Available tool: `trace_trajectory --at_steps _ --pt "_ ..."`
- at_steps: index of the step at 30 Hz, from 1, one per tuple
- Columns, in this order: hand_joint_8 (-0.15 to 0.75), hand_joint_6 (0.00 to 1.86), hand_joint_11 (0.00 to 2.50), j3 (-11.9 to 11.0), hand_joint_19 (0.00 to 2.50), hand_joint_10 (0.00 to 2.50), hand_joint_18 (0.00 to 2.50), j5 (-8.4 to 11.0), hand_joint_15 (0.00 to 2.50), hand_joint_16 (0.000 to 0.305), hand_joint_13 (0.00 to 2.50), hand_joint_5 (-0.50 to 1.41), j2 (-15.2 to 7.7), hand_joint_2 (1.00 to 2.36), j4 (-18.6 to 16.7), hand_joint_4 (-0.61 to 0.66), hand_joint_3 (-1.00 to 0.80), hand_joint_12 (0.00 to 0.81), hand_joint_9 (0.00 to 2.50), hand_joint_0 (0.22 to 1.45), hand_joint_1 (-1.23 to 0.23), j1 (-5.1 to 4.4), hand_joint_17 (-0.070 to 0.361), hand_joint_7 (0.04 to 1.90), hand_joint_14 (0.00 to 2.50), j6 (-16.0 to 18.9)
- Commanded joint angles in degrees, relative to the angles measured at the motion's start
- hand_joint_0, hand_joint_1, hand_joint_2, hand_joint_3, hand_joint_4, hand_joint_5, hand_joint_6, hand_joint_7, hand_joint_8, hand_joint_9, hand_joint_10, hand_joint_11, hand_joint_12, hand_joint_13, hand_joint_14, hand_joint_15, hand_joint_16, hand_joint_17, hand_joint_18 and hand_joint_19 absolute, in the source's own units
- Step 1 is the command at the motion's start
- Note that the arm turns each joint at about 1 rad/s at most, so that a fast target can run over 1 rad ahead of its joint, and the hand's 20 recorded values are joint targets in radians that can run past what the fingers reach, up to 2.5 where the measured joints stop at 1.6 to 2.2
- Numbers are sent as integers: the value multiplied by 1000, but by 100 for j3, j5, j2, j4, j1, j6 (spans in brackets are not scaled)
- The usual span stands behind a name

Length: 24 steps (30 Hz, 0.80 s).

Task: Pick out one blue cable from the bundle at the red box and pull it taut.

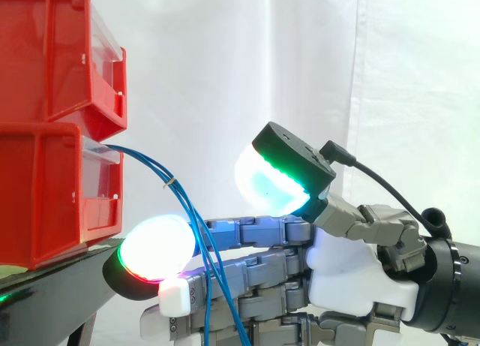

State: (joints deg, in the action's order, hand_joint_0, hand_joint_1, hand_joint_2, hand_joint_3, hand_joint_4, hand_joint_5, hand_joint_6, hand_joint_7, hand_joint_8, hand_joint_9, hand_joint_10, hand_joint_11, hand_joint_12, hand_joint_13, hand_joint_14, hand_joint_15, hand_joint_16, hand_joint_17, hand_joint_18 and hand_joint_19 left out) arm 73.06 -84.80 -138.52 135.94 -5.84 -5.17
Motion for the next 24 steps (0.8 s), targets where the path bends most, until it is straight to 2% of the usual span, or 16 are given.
trace_trajectory --at_steps 1,11,24 --pt "232 503 304 -2 491 11 301 -28 287 44 520 -148 0 1007 -6 193 -420 320 732 575 -563 -5 99 862 12 16" --pt "240 503 316 -38 500 12 322 -54 289 44 542 -127 0 1008 -6 185 -418 321 784 575 -549 30 99 927 12 60" --pt "238 503 312 -55 509 12 329 -36 299 44 549 -138 -9 1006 47 203 -444 326 778 563 -539 74 100 860 12 16"
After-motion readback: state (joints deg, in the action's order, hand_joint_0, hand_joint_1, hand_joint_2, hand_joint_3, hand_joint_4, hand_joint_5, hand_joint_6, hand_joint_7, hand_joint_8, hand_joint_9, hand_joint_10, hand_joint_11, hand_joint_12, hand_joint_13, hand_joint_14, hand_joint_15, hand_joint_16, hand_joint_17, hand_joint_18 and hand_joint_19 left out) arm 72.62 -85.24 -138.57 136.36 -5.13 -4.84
